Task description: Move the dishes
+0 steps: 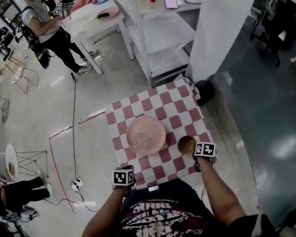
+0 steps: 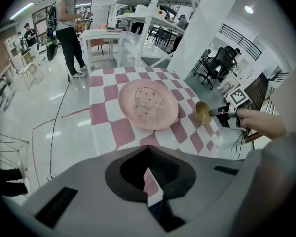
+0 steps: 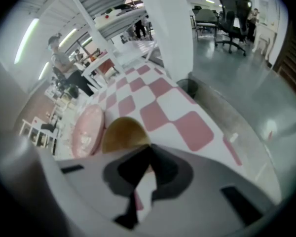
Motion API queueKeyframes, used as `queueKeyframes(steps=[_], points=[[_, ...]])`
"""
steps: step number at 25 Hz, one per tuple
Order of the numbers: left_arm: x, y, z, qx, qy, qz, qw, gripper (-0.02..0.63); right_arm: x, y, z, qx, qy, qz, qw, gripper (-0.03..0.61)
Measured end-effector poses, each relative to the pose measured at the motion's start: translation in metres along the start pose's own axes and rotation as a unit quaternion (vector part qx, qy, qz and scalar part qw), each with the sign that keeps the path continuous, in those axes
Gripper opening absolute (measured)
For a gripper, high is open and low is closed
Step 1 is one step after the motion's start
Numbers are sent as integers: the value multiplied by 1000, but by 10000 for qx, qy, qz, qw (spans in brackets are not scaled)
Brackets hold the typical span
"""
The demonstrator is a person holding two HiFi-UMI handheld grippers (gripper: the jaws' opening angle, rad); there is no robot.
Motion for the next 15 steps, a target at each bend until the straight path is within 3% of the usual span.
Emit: queueKeyframes(steps=[7, 10, 15], points=[[-15, 12, -17, -34, 133, 79, 9999, 29, -102, -31, 20, -8, -857, 236, 9960, 40], [-24, 15, -26, 111, 187, 212, 9995, 29, -136, -33, 41, -153, -835, 244, 9961, 40], [-47, 35, -42, -165, 223, 176, 9995, 29, -170, -23, 77, -423, -799, 431, 9950, 41]])
Point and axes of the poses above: the fingertips, and each gripper's own axes: z forward along the fingers, x to its right, y out of its underside, the point moved 9 cm from there along -z, backward along the fingers, and after that the axes turned 14 degrees about x, right-handed, at the moved point
